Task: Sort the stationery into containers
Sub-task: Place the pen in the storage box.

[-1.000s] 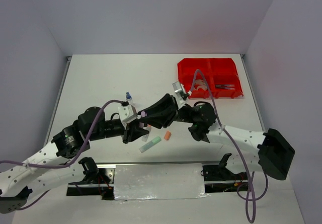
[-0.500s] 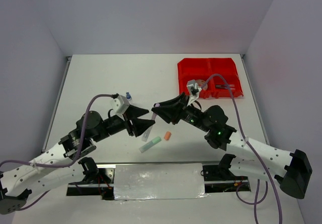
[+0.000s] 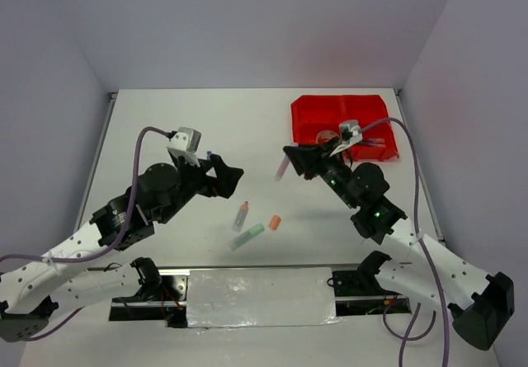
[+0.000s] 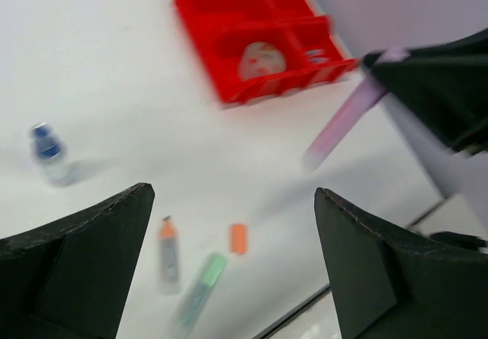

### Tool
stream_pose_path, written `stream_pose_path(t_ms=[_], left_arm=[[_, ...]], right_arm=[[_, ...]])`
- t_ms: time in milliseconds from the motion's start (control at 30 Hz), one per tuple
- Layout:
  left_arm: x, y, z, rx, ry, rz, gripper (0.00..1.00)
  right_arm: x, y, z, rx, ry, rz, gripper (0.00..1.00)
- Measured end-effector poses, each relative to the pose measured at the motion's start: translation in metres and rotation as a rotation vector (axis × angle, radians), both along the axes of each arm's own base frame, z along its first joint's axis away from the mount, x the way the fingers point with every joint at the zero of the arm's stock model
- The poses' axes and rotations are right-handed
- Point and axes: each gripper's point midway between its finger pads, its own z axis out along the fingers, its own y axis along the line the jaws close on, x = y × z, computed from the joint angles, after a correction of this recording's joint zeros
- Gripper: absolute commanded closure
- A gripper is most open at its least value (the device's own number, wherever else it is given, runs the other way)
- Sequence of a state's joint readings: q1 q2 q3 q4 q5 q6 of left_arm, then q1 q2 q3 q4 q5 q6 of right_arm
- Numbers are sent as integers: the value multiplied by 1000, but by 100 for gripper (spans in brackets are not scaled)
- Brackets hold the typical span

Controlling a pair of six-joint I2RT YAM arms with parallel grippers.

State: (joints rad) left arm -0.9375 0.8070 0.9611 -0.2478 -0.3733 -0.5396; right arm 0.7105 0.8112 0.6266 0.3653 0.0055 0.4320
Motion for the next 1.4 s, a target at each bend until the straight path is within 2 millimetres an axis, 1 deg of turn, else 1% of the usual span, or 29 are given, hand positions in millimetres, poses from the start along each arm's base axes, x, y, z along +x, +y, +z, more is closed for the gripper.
stream_pose_path(t_ms=[133,200,333,433,500,533,600,667,733,800,900,1033,1133,1200,1267,1333,1400], left_arm=[[8,24,-23,100,106,146,1],[11,35,-32,173,139,203,1],[21,57,-53,333,184,313,1],[40,76,-73,432,236,396,1],[61,94,-94,488,312,454,1],[73,104,-107,513,362,480,1],[89,121,-133,543,460,503,2],[98,133,-152,554,536,511,1],[101,141,-160,554,569,509,1],[100,146,-159,553,571,516,1],[99,150,-150,546,545,533,1],[94,160,-129,524,489,577,1],[89,167,-112,502,441,611,1],[86,173,-101,486,408,636,1],[81,178,-94,470,378,658,1],[76,181,-96,463,366,666,1],[71,184,-101,468,370,667,1]], right_arm=[[40,-40,-1,-58,2,-191,100],[62,-56,3,-86,3,-260,100],[102,-79,1,-135,25,-348,100],[127,-94,-4,-166,47,-403,100],[143,-105,-9,-188,72,-440,100],[153,-113,-13,-201,92,-471,100],[167,-129,-18,-216,122,-531,100],[177,-151,-28,-236,159,-604,100],[180,-172,-39,-268,194,-672,100],[180,-193,-45,-297,217,-749,100],[179,-215,-50,-338,236,-836,100],[179,-242,-59,-387,266,-918,100],[178,-261,-62,-410,275,-967,100],[178,-270,-60,-420,272,-996,100],[177,-277,-59,-430,268,-1013,100],[177,-282,-59,-439,266,-1022,100],[178,-284,-60,-452,265,-1026,100]])
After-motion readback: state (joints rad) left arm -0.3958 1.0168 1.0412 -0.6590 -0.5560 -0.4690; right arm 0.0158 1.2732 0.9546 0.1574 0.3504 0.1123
